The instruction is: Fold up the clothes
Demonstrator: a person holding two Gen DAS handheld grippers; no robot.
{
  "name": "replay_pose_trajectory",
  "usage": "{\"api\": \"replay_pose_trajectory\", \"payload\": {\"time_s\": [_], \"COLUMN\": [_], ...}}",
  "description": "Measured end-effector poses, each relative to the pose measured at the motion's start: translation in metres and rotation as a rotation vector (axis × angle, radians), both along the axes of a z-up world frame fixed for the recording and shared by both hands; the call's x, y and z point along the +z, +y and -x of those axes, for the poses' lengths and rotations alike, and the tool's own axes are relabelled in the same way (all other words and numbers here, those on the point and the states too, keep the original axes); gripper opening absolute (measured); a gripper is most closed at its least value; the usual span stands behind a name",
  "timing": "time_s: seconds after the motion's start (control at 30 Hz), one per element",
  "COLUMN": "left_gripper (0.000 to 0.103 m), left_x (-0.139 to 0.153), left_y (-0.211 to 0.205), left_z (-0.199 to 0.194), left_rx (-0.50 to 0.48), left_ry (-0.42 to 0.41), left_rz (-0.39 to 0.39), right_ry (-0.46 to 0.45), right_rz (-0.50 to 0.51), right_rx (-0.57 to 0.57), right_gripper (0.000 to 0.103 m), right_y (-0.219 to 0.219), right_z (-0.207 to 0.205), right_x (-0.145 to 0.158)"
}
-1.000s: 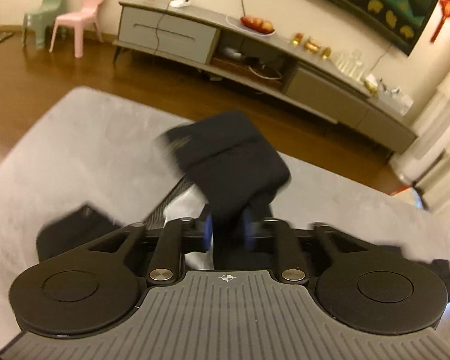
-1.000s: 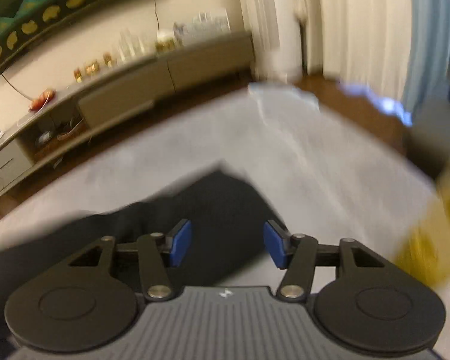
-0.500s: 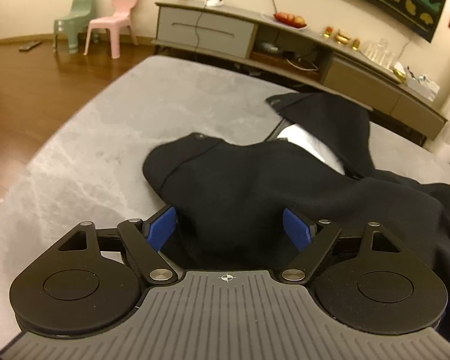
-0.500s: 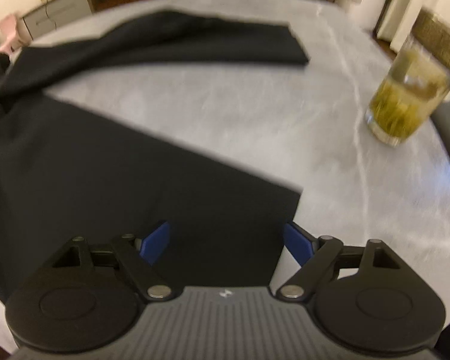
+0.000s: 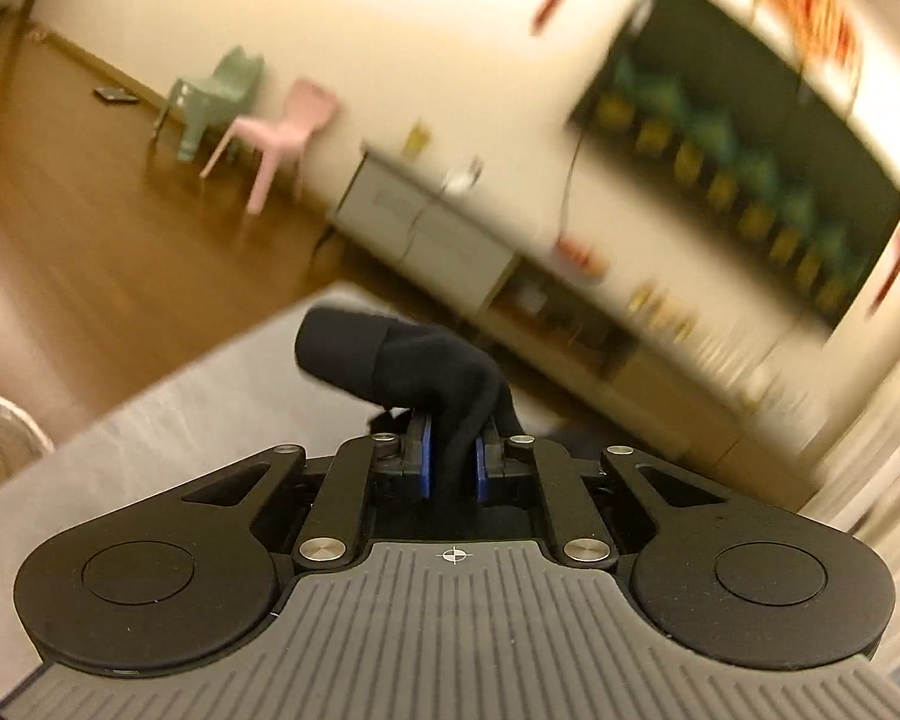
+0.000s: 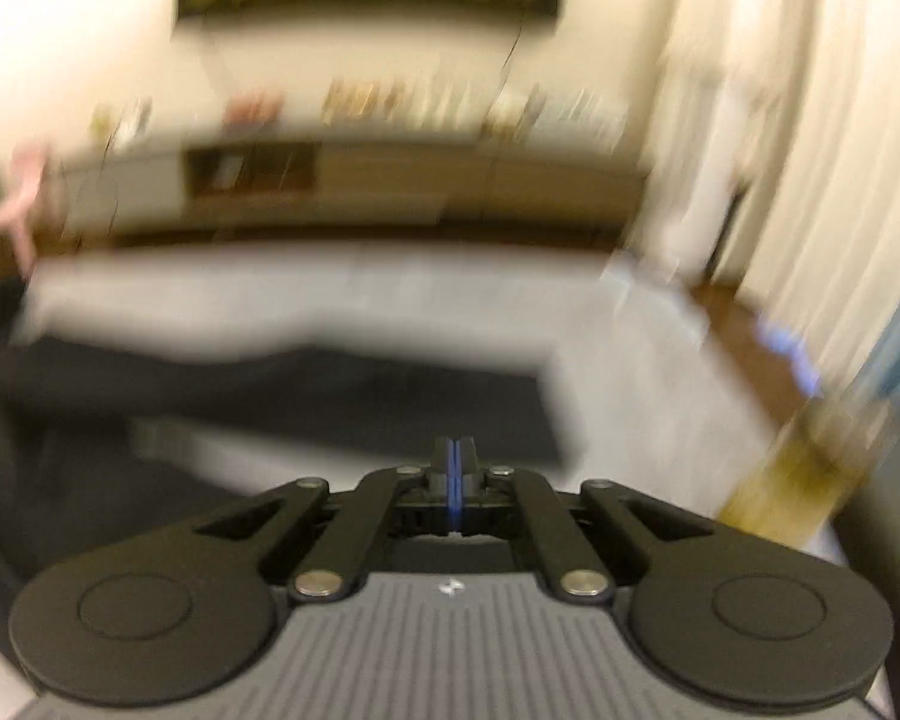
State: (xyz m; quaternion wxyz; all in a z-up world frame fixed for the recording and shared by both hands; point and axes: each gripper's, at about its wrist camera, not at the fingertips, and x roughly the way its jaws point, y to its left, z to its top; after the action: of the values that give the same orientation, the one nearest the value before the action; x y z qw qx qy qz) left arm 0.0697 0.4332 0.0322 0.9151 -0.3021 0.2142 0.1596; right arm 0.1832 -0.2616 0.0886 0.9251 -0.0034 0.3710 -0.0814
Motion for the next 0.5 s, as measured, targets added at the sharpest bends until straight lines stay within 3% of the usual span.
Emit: {"api": "replay_pose_trajectory", "payload": {"time_s": [0.1,0.17,0.2,0.3,0.33,0.5], "left_gripper": [0.003,0.003,0.004,0.006,0.007,0.012], "left_x": [-0.009,-0.016,-0.019,-0.023,-0.022,-0.025], "left_y": [0.006,0.01,0.012,0.015,0.014,0.003], "left_z": [0.03,0.05,0.06,0.074,0.073,0.061], "left_rx": [0.01,0.016,0.019,0.013,0.014,-0.013], "left_ry": [0.039,0.065,0.078,0.079,0.078,0.064], "left_rz": [0.06,0.101,0.121,0.154,0.146,0.169], "right_ry": [-0.092,0.001,0.047,0.097,0.112,0.148], "right_rz": [0.023,-0.01,-0.076,-0.316,-0.382,-0.476], "right_rx": [-0.04,-0.083,-0.084,-0.021,0.002,-0.097], "right_gripper": [0.003,0.018,0.024,0.065,0.067,0.069], "right_y": [0.0,-0.006,-0.008,-0.001,0.002,-0.003], "right_z": [-0.017,-0.033,-0.032,0.007,0.022,0.088], "right_x": [0.025,0.005,-0.007,-0.038,-0.049,-0.079]}}
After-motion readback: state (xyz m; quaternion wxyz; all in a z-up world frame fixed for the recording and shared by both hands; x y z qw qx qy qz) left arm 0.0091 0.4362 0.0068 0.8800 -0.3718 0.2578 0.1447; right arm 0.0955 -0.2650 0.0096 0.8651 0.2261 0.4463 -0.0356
